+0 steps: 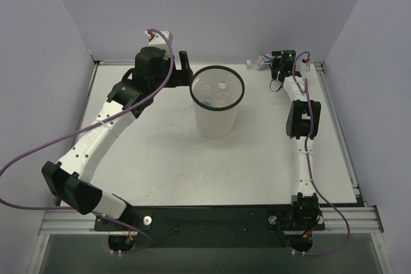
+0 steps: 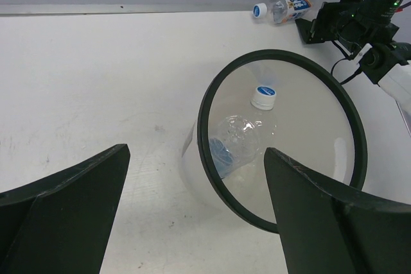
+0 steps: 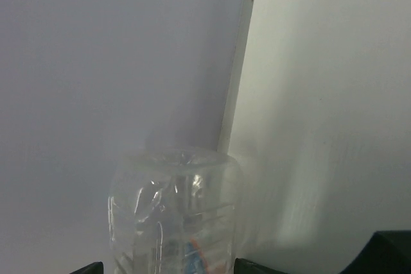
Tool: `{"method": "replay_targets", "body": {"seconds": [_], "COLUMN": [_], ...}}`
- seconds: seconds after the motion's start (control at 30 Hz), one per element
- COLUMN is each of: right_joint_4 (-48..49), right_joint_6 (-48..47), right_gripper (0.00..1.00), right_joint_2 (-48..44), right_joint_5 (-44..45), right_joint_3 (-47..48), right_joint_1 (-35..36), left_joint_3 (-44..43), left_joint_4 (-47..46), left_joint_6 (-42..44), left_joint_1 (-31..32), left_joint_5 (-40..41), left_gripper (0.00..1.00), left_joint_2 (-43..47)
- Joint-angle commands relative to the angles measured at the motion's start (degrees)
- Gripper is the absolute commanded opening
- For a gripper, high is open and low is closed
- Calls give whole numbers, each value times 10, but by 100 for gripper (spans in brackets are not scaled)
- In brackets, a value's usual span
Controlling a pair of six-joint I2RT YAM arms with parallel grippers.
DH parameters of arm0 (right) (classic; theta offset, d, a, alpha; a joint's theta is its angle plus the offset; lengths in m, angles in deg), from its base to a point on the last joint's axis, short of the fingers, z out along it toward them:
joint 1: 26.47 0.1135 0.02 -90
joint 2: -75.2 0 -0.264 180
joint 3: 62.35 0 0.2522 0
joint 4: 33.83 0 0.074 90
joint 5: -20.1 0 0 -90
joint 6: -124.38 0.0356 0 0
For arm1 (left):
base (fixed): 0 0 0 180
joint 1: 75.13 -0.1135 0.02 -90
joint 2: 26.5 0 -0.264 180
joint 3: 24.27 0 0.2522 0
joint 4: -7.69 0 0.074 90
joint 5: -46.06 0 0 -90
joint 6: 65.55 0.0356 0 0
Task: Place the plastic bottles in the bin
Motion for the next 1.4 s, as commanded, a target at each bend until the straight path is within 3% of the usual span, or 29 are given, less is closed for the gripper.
{"method": "replay_targets", "body": {"seconds": [0.0,0.2,0.27,0.73,1.0,1.37], "right_joint_4": [28,75,95,290,338,294], "right_joint_6": [4,-2,2,22,20,-107], "right_gripper": [66,45,43,44,45,44], "right_joint_2": [8,-28,-54,-292,-413,-578], "right_joint_5": [14,-4,-6,-78,-114,-187], "right_joint_3": [15,-42,-93,-445,-542,-612], "right_joint_1": [4,1,0,-4,-3,33], "left_joint_3": [-43,-55,-52,-2,18,17], "left_joint_4": [-19,-18,-19,-43,-38,-28], "left_joint_6": [13,17,17,9,19,21], "left_joint_1": [-4,-4,-4,-2,-1,-3], "left_joint_5": [-10,-18,-22,-43,-45,-36], "left_gripper": [98,97,98,98,97,98], "left_joint_2": [-10,-19,-18,33,71,84]}}
